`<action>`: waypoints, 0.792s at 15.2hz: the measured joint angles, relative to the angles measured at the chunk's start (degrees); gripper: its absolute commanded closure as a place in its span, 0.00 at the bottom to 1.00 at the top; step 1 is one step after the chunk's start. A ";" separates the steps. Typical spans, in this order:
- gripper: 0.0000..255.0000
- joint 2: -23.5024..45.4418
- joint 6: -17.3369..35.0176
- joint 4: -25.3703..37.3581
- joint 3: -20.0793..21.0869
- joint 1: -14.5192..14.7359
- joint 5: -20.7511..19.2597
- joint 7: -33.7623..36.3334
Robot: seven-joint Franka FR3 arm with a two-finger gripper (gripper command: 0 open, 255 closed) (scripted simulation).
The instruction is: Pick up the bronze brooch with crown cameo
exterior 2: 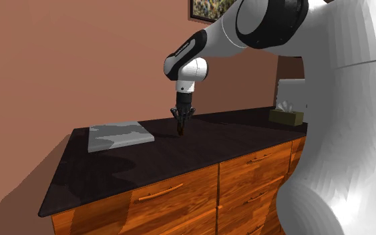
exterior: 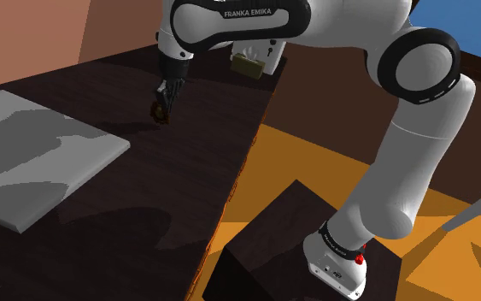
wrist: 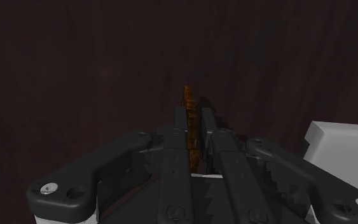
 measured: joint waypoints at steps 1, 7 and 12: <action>1.00 -0.11 -0.31 0.18 0.01 -0.01 0.02 0.00; 1.00 -0.51 -4.50 4.02 0.10 0.10 0.07 0.20; 1.00 -0.64 -8.06 7.45 0.11 0.10 0.09 0.22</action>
